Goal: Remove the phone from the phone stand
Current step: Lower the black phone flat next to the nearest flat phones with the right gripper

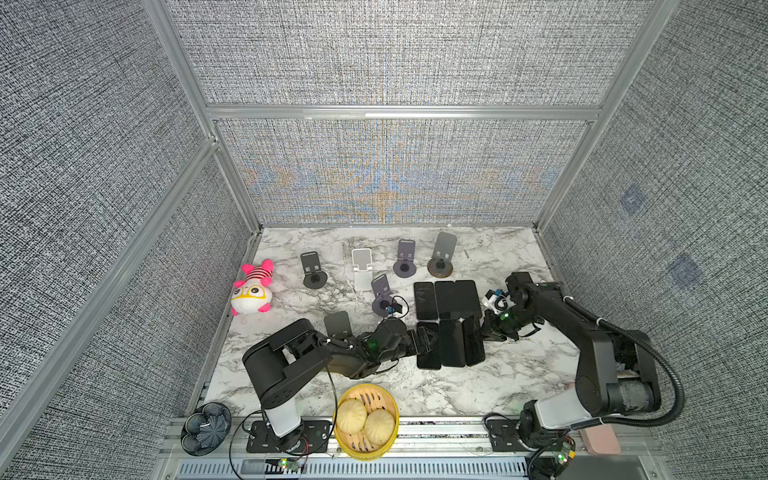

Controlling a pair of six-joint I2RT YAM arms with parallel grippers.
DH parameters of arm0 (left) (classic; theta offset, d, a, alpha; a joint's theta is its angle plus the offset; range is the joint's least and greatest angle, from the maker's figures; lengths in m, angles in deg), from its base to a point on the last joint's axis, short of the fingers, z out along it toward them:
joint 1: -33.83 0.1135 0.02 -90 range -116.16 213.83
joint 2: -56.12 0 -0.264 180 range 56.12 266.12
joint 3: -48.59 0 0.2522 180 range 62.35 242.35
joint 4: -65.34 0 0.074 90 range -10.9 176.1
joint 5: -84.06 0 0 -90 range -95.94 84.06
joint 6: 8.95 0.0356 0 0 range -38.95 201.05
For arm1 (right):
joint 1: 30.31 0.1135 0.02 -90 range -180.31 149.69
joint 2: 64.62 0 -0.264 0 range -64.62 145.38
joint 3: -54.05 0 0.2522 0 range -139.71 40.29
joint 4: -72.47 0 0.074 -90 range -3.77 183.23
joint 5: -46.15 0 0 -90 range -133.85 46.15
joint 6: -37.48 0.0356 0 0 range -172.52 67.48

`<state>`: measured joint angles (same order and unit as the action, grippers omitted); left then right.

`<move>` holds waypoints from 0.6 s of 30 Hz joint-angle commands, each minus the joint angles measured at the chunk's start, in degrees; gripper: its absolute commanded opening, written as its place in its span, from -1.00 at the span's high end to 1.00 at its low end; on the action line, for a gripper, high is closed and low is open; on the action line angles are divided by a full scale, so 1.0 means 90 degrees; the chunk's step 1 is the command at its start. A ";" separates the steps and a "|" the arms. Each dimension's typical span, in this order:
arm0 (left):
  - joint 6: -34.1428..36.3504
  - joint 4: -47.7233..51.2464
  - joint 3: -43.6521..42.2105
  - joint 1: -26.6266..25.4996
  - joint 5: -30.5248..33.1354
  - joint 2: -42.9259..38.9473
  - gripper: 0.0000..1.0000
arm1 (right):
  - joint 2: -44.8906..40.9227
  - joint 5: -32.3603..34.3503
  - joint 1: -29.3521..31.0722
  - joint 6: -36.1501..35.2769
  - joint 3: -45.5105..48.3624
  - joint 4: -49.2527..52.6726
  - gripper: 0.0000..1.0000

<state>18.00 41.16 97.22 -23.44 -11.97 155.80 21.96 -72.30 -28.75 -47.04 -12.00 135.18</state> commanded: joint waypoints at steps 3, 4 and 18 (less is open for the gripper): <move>-0.0007 -0.0131 0.0037 -0.0013 -0.0024 0.0054 -0.97 | 0.0086 0.0076 0.0006 0.0018 -0.0078 0.0147 0.99; -0.0010 -0.0130 0.0041 -0.0015 -0.0013 0.0057 -0.97 | 0.0105 0.0077 0.0011 0.0017 -0.0088 0.0147 0.98; -0.0051 -0.0291 0.0001 -0.0031 -0.0038 0.0142 -0.97 | 0.0203 0.0028 0.0003 -0.0012 -0.0135 0.0113 0.61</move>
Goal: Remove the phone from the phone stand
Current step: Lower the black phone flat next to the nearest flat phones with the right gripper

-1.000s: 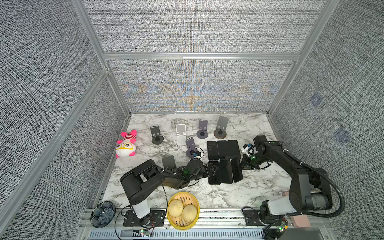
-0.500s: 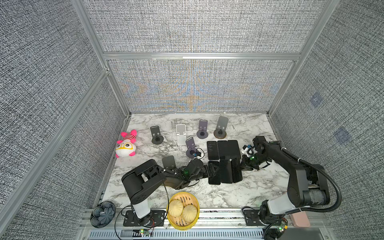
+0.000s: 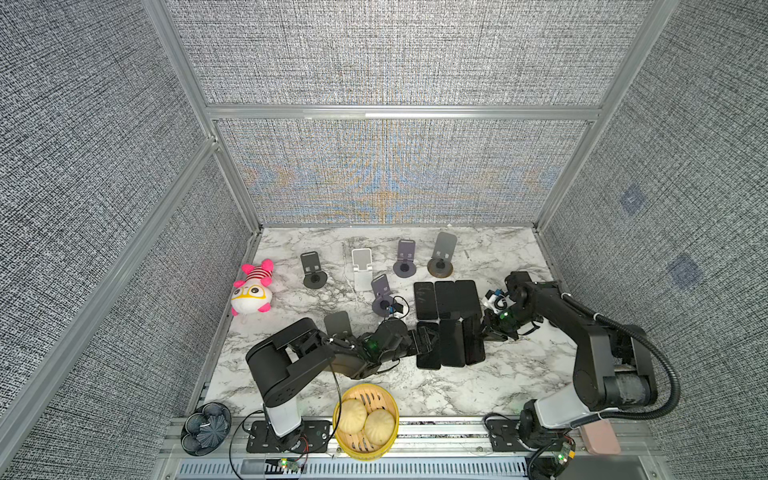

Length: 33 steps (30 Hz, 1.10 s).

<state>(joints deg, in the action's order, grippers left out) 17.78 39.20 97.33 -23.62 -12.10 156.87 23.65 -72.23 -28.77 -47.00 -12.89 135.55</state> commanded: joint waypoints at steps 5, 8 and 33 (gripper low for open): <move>-0.0034 -0.0082 -0.0020 -0.0011 -0.0010 0.0007 -0.97 | 0.0081 0.0058 0.0007 0.0008 -0.0055 0.0057 0.54; -0.0036 -0.0088 -0.0039 -0.0013 0.0000 -0.0002 -0.97 | 0.0132 0.0041 0.0009 0.0004 -0.0057 0.0030 0.48; -0.0042 -0.0245 -0.0078 -0.0013 0.0035 0.0000 -0.97 | 0.0414 0.0231 -0.0005 0.0065 -0.0141 0.0028 0.05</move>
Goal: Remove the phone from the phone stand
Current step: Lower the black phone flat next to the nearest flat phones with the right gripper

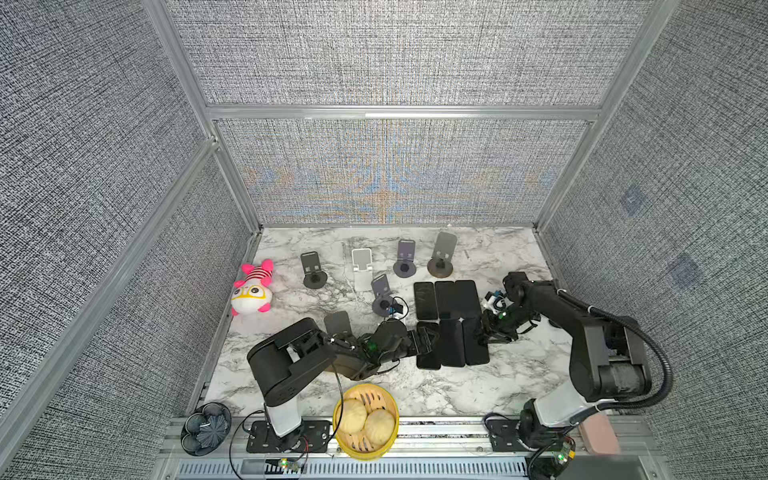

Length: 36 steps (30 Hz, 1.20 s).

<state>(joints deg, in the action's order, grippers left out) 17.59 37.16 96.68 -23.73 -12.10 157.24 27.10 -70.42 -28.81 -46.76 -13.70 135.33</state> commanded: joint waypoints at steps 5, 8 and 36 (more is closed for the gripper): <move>0.0012 0.0012 -0.0016 0.0005 0.0064 -0.0074 -0.97 | 0.0077 0.0119 0.0005 0.0078 -0.0053 0.0025 -0.07; -0.0008 -0.0038 -0.0021 -0.0001 0.0050 -0.0035 -0.97 | 0.0130 0.0173 0.0002 0.0105 -0.0055 -0.0001 -0.10; -0.0145 -0.0145 -0.0079 -0.0018 0.0076 0.0047 -0.97 | 0.0491 0.0393 0.0002 0.0084 -0.0209 -0.0124 -0.22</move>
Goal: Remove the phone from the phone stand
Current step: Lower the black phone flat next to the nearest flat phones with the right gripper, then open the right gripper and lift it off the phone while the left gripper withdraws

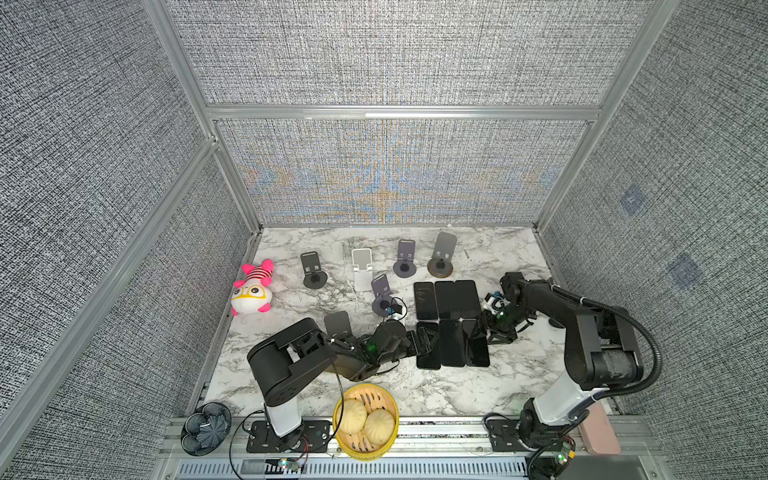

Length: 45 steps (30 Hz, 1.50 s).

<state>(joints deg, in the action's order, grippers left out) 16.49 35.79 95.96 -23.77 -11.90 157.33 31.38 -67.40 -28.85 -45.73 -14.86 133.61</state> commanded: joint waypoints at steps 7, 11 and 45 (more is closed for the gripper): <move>-0.0053 0.0105 0.0036 -0.0064 0.0134 0.0013 -0.97 | 0.0089 0.0029 0.0012 -0.0061 -0.0152 0.0117 -0.22; -0.0054 0.0171 0.0063 -0.0101 0.0188 -0.0022 -0.97 | 0.0101 0.0019 0.0007 -0.0089 -0.0151 0.0117 -0.22; 0.3107 0.5725 0.1948 0.0254 0.3035 -0.2849 -0.97 | -0.2508 0.1667 0.0016 0.0183 -0.0324 -0.1081 -0.98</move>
<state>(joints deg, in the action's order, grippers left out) 39.01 77.42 112.37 -22.52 8.47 133.96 11.38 -58.07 -28.81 -45.27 -18.88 129.15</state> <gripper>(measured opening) 0.986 0.986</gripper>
